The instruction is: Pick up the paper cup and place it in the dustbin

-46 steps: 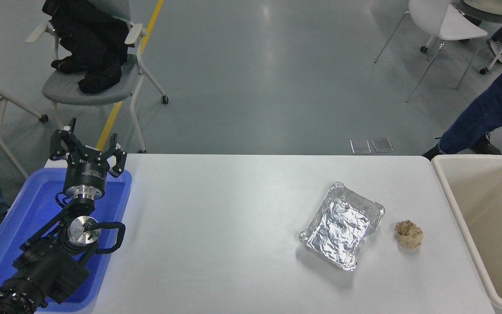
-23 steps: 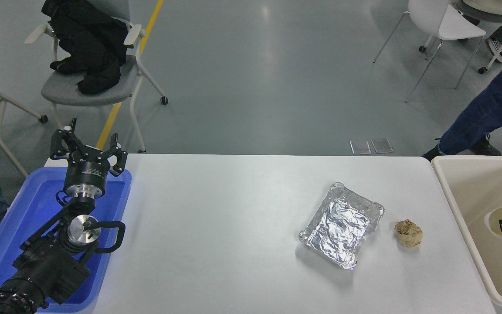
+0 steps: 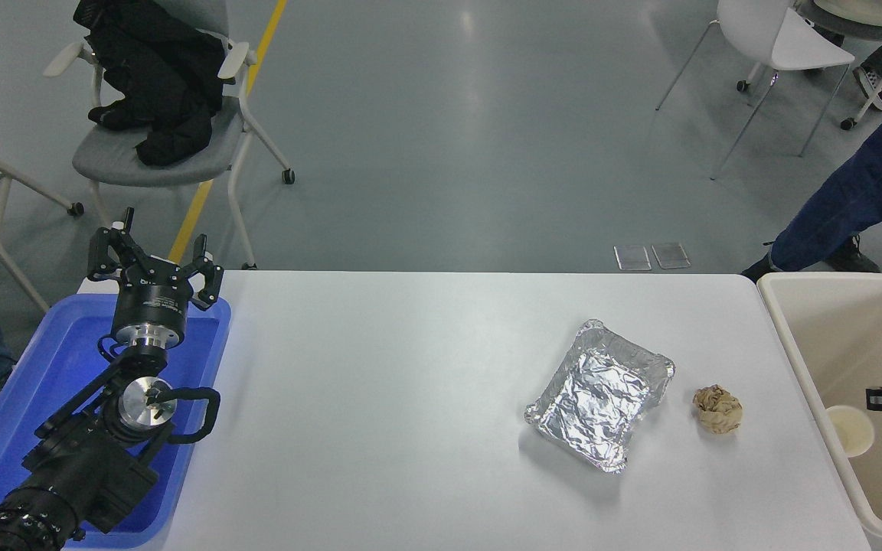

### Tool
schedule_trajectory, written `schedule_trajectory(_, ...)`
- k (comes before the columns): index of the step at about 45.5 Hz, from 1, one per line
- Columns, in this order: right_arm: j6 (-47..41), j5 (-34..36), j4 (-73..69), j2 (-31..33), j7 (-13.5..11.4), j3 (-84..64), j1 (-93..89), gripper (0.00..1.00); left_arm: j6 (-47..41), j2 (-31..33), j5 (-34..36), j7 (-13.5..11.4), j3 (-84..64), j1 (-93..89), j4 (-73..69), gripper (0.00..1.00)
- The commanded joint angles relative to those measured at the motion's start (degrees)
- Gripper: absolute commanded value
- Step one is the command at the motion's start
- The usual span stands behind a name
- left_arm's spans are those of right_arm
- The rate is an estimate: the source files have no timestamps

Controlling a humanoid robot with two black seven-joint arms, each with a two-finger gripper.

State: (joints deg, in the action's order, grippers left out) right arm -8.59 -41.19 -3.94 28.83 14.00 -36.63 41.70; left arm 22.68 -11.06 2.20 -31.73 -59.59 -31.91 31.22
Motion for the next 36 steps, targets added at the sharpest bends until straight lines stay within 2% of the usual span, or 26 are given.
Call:
schedule_trajectory(1, -0.38, 5.16, -2.56, 0.09, 0.32, -0.01, 2.32, 1.0, 0.0, -0.01, 0.0, 0.0, 0.0, 0.01, -0.02, 0.99)
schedule_trajectory(7, -0.55, 4.63, -10.81, 2.45, 0.32, -1.16, 9.08, 1.0, 0.0, -0.01, 0.0, 0.0, 0.09, 0.01, -0.02, 0.99)
schedule_trajectory(19, -0.64, -0.11, -43.32, 10.89, -0.38, -9.15, 29.56, 1.0, 0.0, -0.01, 0.0, 0.0, 0.09, -0.08, -0.02, 0.99)
schedule_trajectory(28, -0.81, -1.61, -62.67, 11.42, -0.2, -22.23, 46.43, 1.0, 0.0, -0.01, 0.0, 0.0, 0.09, 0.01, -0.02, 0.99)
schedule_trajectory(36, -4.33, -1.17, -76.9, 10.55, 0.06, -33.23, 64.88, 1.0, 0.0, -0.01, 0.0, 0.0, 0.09, 0.01, 0.07, 0.99)
